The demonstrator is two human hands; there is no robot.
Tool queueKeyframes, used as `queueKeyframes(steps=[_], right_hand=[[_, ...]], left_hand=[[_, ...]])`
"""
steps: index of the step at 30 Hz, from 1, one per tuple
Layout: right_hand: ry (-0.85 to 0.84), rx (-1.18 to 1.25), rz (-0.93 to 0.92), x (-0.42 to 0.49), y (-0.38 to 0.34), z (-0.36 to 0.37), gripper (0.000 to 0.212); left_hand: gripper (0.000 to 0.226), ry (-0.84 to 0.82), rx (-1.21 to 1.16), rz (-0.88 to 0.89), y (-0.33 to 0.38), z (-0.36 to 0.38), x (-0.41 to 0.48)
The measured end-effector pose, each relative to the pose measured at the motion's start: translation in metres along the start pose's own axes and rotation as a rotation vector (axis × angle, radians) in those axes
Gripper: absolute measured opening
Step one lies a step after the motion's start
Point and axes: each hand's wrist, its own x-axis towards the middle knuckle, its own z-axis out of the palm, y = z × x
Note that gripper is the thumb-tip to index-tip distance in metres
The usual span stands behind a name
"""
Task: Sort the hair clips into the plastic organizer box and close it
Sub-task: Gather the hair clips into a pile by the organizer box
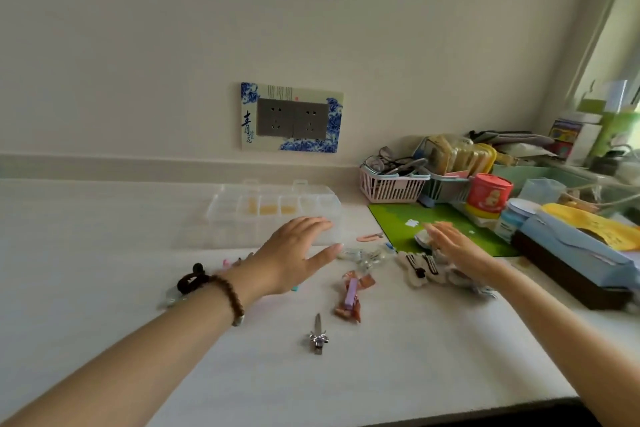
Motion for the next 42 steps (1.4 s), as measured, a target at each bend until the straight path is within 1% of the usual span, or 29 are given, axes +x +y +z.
queueKeyframes(steps=[2,4,6,8,10,14,16,17,18,20,21,22,23,24,25,26,28,29,30,32,34,36,38,41,42], right_hand=[[-0.047,-0.024,0.026,0.001,0.012,0.003,0.055],[-0.052,0.016,0.021,0.000,0.010,0.007,0.053],[-0.063,0.043,0.001,0.001,-0.001,0.017,0.054],[-0.106,0.048,-0.043,0.001,-0.015,0.032,0.056],[-0.155,0.089,-0.105,-0.003,-0.031,0.049,0.053],[-0.230,0.190,-0.160,-0.018,-0.068,0.078,0.051],[-0.312,0.234,-0.185,-0.023,-0.078,0.087,0.053],[-0.317,0.244,-0.209,-0.022,-0.081,0.089,0.054],[-0.264,0.243,-0.233,-0.017,-0.081,0.088,0.054],[-0.027,0.159,-0.234,0.001,-0.073,0.079,0.052],[0.058,0.104,-0.208,0.008,-0.069,0.074,0.051],[0.087,0.065,-0.169,0.017,-0.062,0.071,0.052],[0.059,0.046,-0.126,0.021,-0.058,0.070,0.055],[-0.003,0.052,-0.084,0.024,-0.054,0.071,0.060],[-0.059,0.064,-0.066,0.023,-0.053,0.075,0.068],[-0.102,0.079,-0.066,0.021,-0.052,0.081,0.070],[-0.149,0.117,-0.109,0.009,-0.059,0.092,0.057],[-0.174,0.155,-0.125,0.002,-0.064,0.096,0.055],[-0.203,0.188,-0.143,-0.005,-0.069,0.101,0.057],[-0.261,0.199,-0.175,-0.017,-0.078,0.105,0.062],[-0.280,0.214,-0.220,-0.026,-0.082,0.103,0.060],[-0.242,0.221,-0.263,-0.038,-0.080,0.092,0.058],[-0.184,0.155,-0.312,-0.047,-0.069,0.083,0.066],[-0.230,0.040,-0.328,-0.059,-0.055,0.086,0.073],[-0.241,-0.016,-0.324,-0.060,-0.056,0.091,0.074]], left_hand=[[0.064,0.007,0.025,-0.001,-0.002,0.002,0.007],[0.066,-0.005,0.030,-0.027,-0.007,0.001,0.008],[0.073,-0.049,0.053,-0.057,-0.010,0.000,0.006],[0.081,-0.110,0.081,-0.082,-0.013,0.000,0.003],[0.083,-0.155,0.085,-0.110,-0.014,0.000,-0.001],[0.086,-0.186,0.104,-0.135,-0.015,-0.004,-0.007],[0.089,-0.199,0.156,-0.138,-0.015,-0.006,-0.009],[0.090,-0.207,0.187,-0.136,-0.016,-0.007,-0.011],[0.090,-0.210,0.212,-0.135,-0.017,-0.009,-0.013],[0.091,-0.195,0.236,-0.140,-0.020,-0.014,-0.018],[0.091,-0.185,0.240,-0.149,-0.022,-0.017,-0.021],[0.091,-0.175,0.245,-0.160,-0.024,-0.021,-0.025],[0.091,-0.170,0.248,-0.176,-0.027,-0.024,-0.029],[0.091,-0.163,0.250,-0.189,-0.029,-0.028,-0.033],[0.092,-0.156,0.254,-0.201,-0.032,-0.031,-0.038],[0.094,-0.150,0.264,-0.211,-0.036,-0.034,-0.042],[0.098,-0.145,0.312,-0.250,-0.044,-0.038,-0.050],[0.100,-0.145,0.335,-0.277,-0.049,-0.039,-0.053],[0.102,-0.148,0.344,-0.301,-0.052,-0.037,-0.055],[0.106,-0.165,0.280,-0.331,-0.054,-0.032,-0.057],[0.106,-0.160,0.136,-0.325,-0.051,-0.030,-0.060],[0.099,-0.097,0.060,-0.284,-0.052,-0.038,-0.068],[0.097,-0.048,0.020,-0.267,-0.057,-0.050,-0.081],[0.114,-0.082,-0.153,-0.350,-0.067,-0.055,-0.102],[0.121,-0.100,-0.164,-0.356,-0.066,-0.050,-0.106]])
